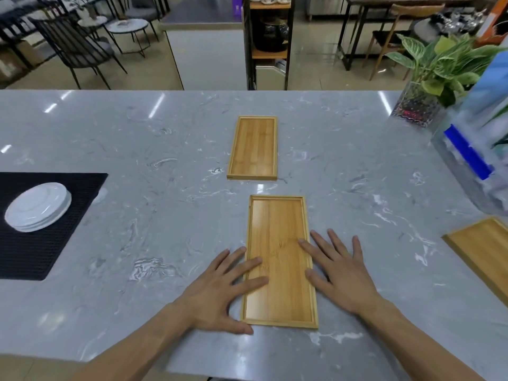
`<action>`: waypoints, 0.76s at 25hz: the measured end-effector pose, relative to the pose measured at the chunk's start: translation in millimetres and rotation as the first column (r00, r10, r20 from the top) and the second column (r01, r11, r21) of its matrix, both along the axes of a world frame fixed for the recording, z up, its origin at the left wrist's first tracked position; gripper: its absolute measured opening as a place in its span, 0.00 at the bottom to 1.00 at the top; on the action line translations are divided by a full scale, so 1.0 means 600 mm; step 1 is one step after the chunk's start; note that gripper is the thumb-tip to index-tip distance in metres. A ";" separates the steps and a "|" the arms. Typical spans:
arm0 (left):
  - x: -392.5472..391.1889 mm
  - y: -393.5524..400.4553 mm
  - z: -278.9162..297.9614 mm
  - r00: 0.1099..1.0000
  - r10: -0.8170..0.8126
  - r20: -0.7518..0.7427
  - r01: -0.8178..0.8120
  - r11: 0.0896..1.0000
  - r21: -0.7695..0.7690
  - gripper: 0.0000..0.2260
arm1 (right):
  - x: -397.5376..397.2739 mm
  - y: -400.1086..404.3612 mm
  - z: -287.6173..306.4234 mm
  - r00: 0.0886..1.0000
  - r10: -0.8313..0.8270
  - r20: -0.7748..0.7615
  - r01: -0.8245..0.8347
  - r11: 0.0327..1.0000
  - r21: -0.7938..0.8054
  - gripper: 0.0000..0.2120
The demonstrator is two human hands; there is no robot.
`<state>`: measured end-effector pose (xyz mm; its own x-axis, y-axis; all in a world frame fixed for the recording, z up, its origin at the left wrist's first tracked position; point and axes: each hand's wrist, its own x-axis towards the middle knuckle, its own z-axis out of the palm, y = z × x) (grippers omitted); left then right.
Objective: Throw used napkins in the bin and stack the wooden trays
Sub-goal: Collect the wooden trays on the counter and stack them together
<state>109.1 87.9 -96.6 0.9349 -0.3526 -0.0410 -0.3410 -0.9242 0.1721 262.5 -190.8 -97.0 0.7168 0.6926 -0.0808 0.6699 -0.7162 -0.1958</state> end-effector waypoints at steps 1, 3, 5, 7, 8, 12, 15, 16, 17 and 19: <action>-0.001 -0.001 0.002 1.000 0.002 0.000 -0.002 1.000 -0.021 0.39 | 0.002 -0.002 0.001 1.000 0.015 -0.003 -0.015 1.000 0.007 0.28; 0.004 0.002 0.009 0.999 0.035 0.009 -0.033 0.992 -0.122 0.35 | 0.012 -0.005 0.005 0.999 0.051 -0.010 -0.051 0.998 0.025 0.28; 0.019 0.012 0.021 0.991 0.119 0.059 -0.103 0.969 -0.223 0.29 | 0.029 -0.005 0.011 0.997 0.076 -0.022 -0.075 0.996 0.048 0.29; 0.050 0.032 0.035 0.971 0.213 0.106 -0.183 0.954 -0.237 0.23 | 0.058 0.005 0.021 0.996 0.087 -0.025 -0.085 0.994 0.071 0.29; 0.071 0.045 0.042 0.963 0.247 0.107 -0.220 0.951 -0.219 0.22 | 0.076 0.014 0.028 0.996 0.089 -0.022 -0.087 0.993 0.077 0.30; 0.176 0.118 0.063 0.951 0.303 0.062 -0.297 0.951 -0.091 0.25 | 0.158 0.067 0.057 0.997 0.075 0.005 -0.076 0.994 0.078 0.29; 0.258 0.173 0.074 0.951 0.303 0.061 -0.302 0.953 -0.017 0.27 | 0.221 0.123 0.075 0.992 0.111 0.054 -0.113 0.992 0.051 0.27; 0.282 0.189 0.077 0.951 0.304 0.064 -0.304 0.953 -0.003 0.28 | 0.241 0.144 0.079 0.991 0.120 0.062 -0.123 0.991 0.044 0.26; 0.306 0.205 0.079 0.947 0.313 0.065 -0.315 0.949 0.009 0.28 | 0.262 0.167 0.082 0.990 0.128 0.064 -0.131 0.991 0.036 0.27; 0.349 0.231 0.079 0.935 0.349 0.062 -0.350 0.937 0.015 0.30 | 0.301 0.209 0.083 0.988 0.138 0.069 -0.139 0.990 0.007 0.28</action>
<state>318.6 226.3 -48.9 0.9999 -0.0027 0.0118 -0.0043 -0.9906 0.1370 443.3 -65.2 -46.9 0.6173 0.7863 -0.0263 0.7747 -0.6133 -0.1539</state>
